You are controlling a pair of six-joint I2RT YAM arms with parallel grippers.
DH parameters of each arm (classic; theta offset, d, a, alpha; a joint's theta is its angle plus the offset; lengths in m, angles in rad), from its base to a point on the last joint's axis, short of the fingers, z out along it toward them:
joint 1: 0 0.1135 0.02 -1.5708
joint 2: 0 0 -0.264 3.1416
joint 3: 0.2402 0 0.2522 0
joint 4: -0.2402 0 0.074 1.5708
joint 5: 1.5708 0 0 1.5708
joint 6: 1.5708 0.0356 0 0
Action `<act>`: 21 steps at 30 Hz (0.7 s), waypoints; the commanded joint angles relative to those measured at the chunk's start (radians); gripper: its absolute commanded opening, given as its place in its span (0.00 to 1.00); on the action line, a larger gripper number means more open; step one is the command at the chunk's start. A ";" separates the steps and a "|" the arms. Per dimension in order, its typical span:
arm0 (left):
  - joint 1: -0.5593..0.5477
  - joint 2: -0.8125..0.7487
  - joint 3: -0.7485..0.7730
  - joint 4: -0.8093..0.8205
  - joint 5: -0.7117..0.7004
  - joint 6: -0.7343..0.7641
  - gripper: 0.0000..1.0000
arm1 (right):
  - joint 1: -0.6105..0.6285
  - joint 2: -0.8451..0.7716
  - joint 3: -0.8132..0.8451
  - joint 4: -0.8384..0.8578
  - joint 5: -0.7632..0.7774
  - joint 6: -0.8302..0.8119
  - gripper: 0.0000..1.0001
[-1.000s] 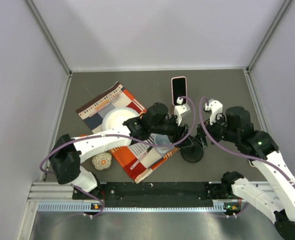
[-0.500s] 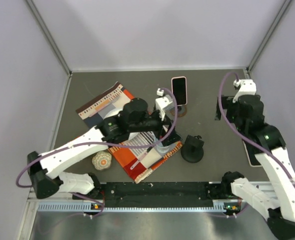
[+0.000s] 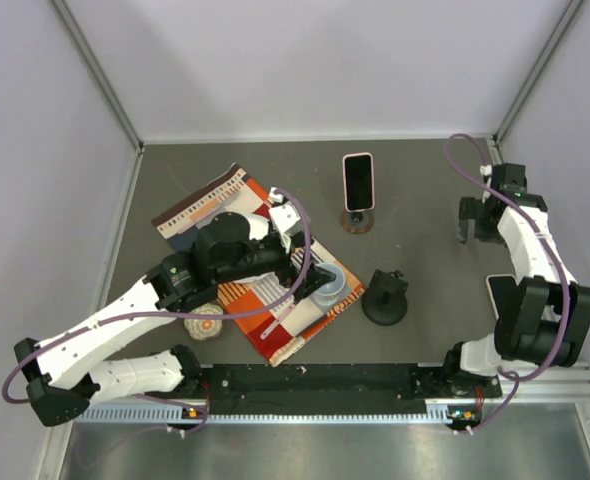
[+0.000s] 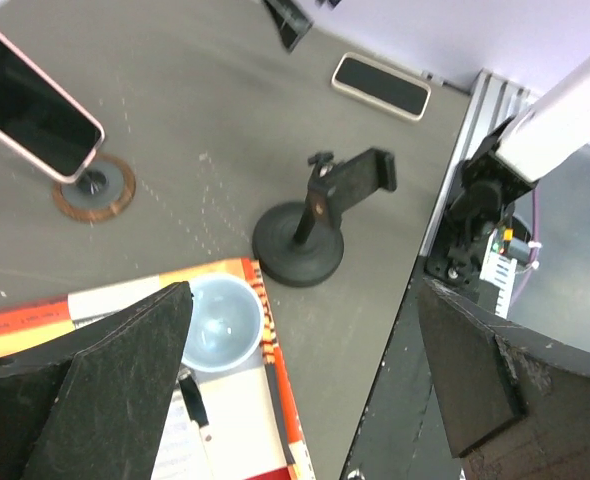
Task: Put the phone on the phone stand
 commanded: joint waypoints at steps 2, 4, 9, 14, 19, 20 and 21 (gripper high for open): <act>0.000 0.020 -0.032 0.056 -0.016 -0.048 0.98 | -0.182 0.037 0.033 -0.036 -0.027 -0.083 0.99; 0.000 0.014 -0.042 0.075 -0.003 -0.068 0.98 | -0.245 0.040 0.043 -0.027 -0.106 -0.115 0.99; -0.003 -0.001 -0.070 0.101 0.007 -0.068 0.98 | -0.342 0.082 -0.005 0.004 -0.358 -0.197 0.99; -0.038 0.015 -0.072 0.072 -0.051 -0.030 0.98 | -0.518 0.102 -0.082 0.067 -0.671 -0.234 0.97; -0.075 0.006 -0.075 0.066 -0.153 0.019 0.99 | -0.595 0.184 -0.048 0.050 -0.710 -0.263 0.96; -0.085 0.005 -0.082 0.069 -0.182 0.029 0.99 | -0.596 0.206 -0.042 0.048 -0.711 -0.273 0.96; -0.098 0.008 -0.087 0.072 -0.215 0.044 0.99 | -0.596 0.218 -0.030 0.042 -0.710 -0.282 0.96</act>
